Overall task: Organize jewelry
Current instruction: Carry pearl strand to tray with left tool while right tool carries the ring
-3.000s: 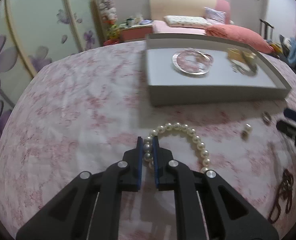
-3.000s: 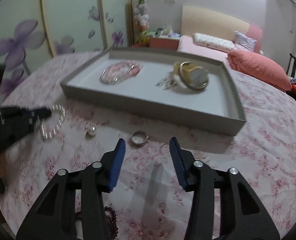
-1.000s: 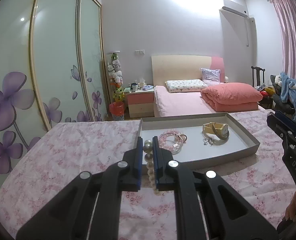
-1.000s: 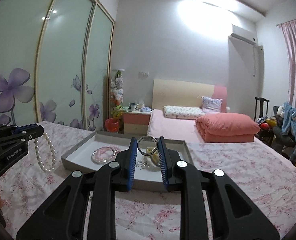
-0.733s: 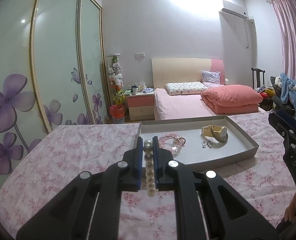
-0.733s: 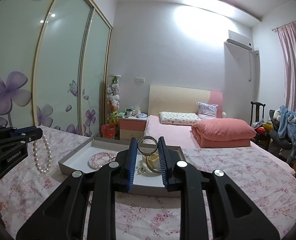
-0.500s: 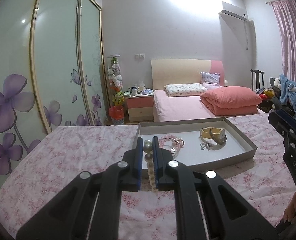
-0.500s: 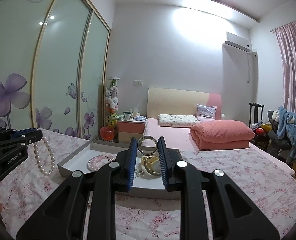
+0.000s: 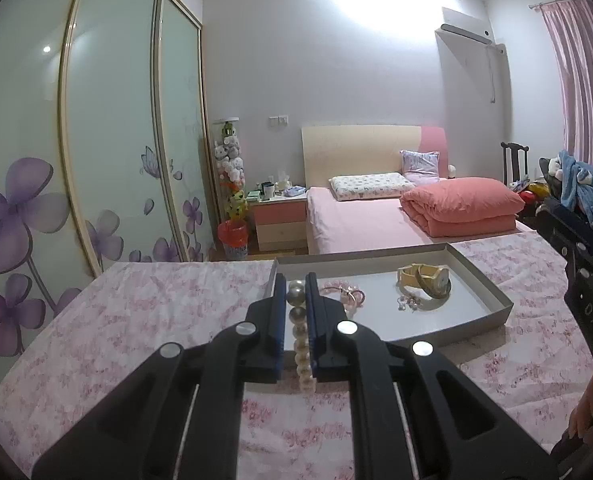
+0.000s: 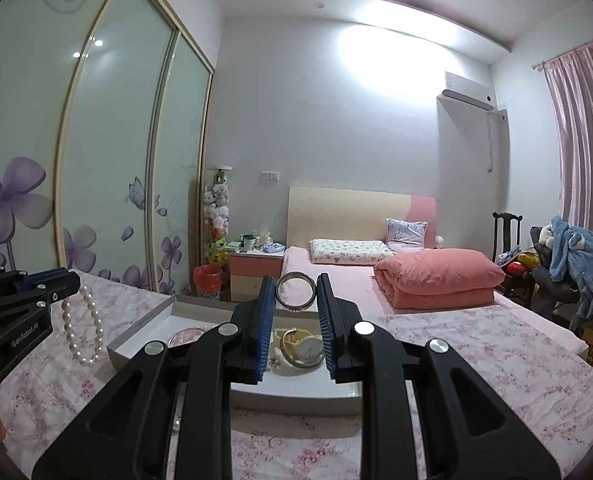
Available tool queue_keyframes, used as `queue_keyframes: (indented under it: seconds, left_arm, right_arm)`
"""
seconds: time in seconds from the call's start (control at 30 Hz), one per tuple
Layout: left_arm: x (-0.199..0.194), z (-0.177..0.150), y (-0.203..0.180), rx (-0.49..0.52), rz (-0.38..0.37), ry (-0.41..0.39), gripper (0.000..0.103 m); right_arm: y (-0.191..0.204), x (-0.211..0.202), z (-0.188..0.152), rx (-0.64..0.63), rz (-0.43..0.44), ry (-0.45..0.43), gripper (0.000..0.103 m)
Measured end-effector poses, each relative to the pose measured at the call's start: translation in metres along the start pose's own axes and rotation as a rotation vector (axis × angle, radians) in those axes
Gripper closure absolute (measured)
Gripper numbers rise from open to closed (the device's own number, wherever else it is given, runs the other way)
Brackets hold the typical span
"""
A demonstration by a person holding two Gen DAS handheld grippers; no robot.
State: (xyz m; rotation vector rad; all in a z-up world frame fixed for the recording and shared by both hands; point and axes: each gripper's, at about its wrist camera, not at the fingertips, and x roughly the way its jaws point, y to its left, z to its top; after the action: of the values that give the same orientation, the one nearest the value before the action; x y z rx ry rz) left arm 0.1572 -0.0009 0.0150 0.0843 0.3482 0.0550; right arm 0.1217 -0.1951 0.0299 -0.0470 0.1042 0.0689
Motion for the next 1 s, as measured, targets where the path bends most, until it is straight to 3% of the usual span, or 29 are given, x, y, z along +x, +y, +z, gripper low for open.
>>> queue_keyframes:
  seconds: [0.67,0.87,1.0]
  left_arm:
    - [0.051,0.037,-0.018,0.006,0.017,-0.052,0.093]
    - [0.087,0.045,-0.024,-0.009,0.002,-0.035,0.093]
    - [0.111,0.04,-0.026,-0.019,-0.021,0.011,0.093]
  right_arm:
    - [-0.004,0.052,0.01,0.013,-0.047,-0.037,0.08]
    - [-0.008,0.086,-0.002,0.036,-0.042,0.03,0.08]
    - [-0.009,0.107,-0.016,0.042,-0.017,0.122,0.08]
